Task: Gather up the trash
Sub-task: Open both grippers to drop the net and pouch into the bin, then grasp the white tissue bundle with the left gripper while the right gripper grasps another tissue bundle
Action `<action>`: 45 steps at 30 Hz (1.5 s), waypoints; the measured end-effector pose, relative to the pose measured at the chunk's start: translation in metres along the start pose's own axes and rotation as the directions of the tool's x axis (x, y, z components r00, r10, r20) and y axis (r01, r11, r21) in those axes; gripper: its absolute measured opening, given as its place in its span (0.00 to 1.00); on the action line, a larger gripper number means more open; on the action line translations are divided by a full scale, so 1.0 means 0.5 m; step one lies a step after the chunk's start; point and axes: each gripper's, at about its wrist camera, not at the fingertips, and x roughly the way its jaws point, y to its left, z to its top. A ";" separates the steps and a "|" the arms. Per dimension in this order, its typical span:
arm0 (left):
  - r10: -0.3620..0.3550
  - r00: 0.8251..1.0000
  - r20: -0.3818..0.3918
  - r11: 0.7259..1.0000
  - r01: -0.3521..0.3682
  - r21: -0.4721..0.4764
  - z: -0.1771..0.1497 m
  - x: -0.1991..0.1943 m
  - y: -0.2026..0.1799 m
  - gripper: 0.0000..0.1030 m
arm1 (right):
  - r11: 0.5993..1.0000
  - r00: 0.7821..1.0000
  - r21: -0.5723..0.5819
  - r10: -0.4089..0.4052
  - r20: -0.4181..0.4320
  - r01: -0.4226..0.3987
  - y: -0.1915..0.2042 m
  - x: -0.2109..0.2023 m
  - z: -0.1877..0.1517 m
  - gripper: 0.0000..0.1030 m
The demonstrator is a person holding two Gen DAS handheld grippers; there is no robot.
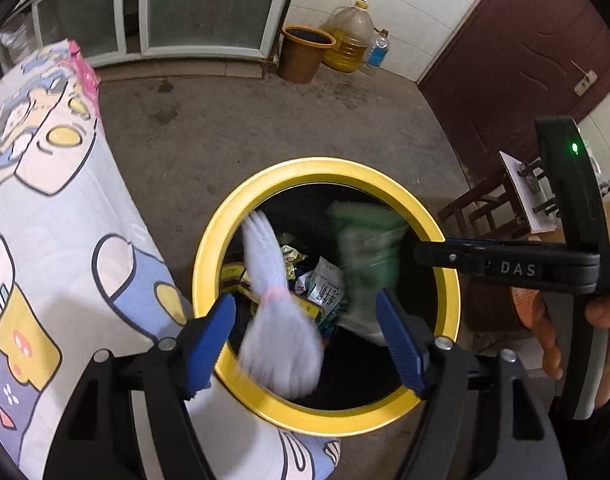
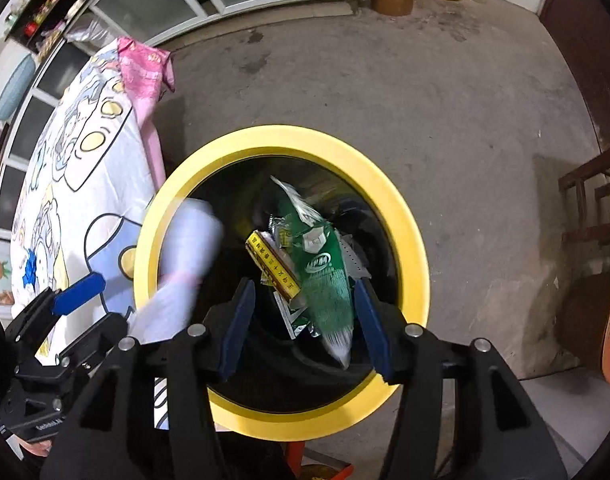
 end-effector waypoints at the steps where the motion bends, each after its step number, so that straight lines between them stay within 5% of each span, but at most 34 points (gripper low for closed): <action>1: -0.009 1.000 -0.003 1.000 0.009 -0.012 -0.001 -0.001 0.006 0.71 | 1.000 1.000 0.003 -0.004 0.001 0.004 -0.002 0.000 -0.001 0.48; 12: -0.004 0.997 0.076 0.997 0.009 -0.073 -0.025 -0.090 0.078 0.71 | 1.000 0.999 -0.005 0.025 0.039 -0.025 0.009 -0.039 -0.024 0.53; 19: 0.055 0.988 0.147 0.994 -0.040 -0.103 -0.062 -0.203 0.176 0.71 | 0.996 0.998 -0.066 0.057 0.042 -0.054 0.086 -0.051 -0.026 0.53; 26: 0.136 0.967 0.217 0.981 -0.101 -0.166 -0.161 -0.360 0.334 0.71 | 0.971 0.993 -0.220 0.108 0.039 -0.097 0.263 -0.046 -0.018 0.53; 35: 0.255 0.921 0.295 0.949 -0.180 -0.260 -0.395 -0.539 0.546 0.72 | 0.861 0.982 -0.485 0.187 0.017 -0.156 0.549 -0.035 -0.014 0.53; 45: 0.305 0.905 0.297 0.917 -0.195 -0.347 -0.520 -0.538 0.626 0.72 | 0.745 0.988 -0.656 0.153 -0.014 -0.124 0.830 0.019 -0.023 0.53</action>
